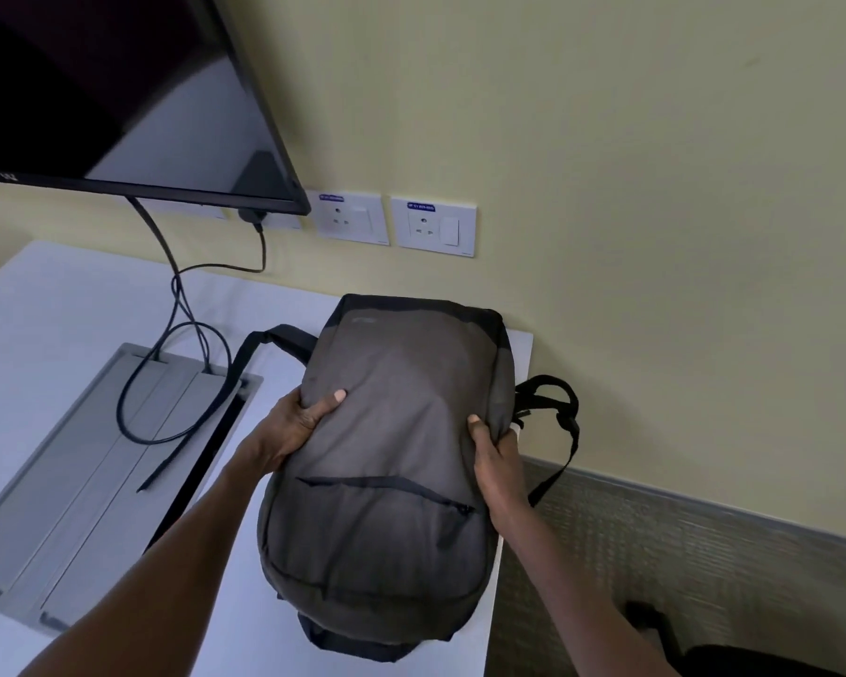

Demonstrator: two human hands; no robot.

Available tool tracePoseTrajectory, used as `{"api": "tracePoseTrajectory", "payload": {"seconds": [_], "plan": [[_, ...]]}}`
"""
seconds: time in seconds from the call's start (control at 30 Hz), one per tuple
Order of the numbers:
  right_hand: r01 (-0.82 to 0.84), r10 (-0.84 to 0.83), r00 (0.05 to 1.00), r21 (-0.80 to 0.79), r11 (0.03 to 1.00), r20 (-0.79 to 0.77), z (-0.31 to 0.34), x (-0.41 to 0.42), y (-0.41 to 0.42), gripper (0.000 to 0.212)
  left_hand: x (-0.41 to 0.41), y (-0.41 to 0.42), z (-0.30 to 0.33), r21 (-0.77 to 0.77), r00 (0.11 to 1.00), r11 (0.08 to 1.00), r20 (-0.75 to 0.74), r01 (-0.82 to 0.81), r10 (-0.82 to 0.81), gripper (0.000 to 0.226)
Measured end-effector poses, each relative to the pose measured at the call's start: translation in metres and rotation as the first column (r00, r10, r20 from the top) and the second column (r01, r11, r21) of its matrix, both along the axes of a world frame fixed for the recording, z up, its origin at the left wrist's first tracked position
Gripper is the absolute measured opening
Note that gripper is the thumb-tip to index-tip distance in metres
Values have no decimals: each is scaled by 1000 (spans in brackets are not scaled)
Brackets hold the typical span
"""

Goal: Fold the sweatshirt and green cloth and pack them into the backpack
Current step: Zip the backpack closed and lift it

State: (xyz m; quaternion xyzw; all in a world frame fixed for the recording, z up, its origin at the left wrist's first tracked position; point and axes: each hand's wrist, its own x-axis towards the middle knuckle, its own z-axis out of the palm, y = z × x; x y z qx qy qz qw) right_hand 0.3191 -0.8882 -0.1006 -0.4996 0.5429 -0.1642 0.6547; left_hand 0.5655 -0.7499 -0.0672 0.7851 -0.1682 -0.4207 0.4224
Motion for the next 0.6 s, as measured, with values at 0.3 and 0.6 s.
{"api": "tracePoseTrajectory", "payload": {"seconds": [0.3,0.6], "plan": [[68,-65,995,26,997,-81,-5,22,-16,67,20,-17,-16,63,996,998,92,16,-22,121],[-139,6,910,-290,947,-415,20,22,-25,75,8,-38,21,180,908,982,418,-54,-26,78]]}}
